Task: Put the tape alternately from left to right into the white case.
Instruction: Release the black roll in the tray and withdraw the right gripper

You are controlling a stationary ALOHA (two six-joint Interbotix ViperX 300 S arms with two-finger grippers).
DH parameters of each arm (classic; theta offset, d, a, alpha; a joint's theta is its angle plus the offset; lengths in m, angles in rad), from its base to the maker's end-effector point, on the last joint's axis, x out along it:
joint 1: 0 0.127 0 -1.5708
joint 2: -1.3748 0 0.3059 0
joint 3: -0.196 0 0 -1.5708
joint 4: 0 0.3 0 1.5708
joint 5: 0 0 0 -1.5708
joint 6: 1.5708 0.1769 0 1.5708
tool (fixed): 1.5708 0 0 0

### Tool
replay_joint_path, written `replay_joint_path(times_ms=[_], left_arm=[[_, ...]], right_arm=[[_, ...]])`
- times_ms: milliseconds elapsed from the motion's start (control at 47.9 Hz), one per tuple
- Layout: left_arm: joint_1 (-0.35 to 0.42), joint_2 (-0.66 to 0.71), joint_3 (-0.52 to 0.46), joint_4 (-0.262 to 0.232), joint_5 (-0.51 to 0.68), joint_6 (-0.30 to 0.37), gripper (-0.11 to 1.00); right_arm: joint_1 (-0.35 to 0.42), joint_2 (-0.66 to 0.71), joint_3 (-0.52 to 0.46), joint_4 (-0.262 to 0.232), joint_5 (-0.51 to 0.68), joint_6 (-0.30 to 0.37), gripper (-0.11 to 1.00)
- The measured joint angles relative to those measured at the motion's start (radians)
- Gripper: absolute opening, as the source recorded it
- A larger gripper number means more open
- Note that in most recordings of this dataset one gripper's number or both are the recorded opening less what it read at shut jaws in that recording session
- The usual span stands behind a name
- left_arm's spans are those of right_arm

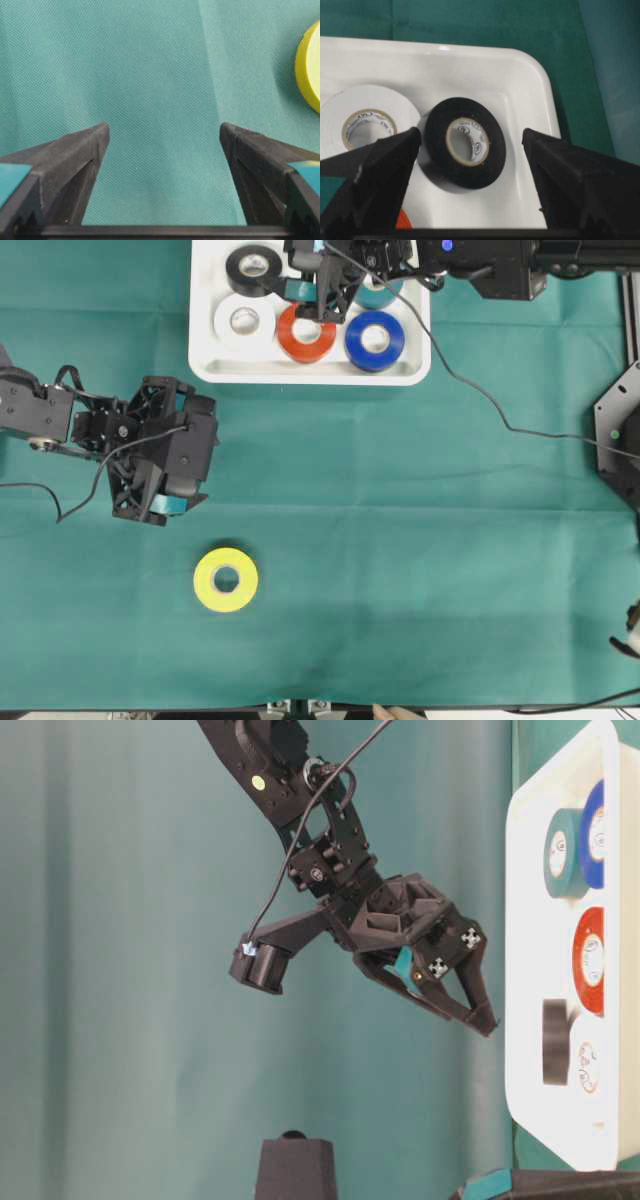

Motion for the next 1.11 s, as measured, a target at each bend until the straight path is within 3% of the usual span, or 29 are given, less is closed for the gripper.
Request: replay_joint_path(times_ms=[731,1107], left_arm=[[0.0,0.002,0.002,-0.002,-0.003,0.0,0.65],[0.0,0.0,0.002,-0.002,-0.003,0.0,0.65]], right_arm=[[0.012,-0.002,0.003,0.0,0.003,0.008,0.89],[0.091,-0.097,0.109,0.002,0.003,0.011,0.89]])
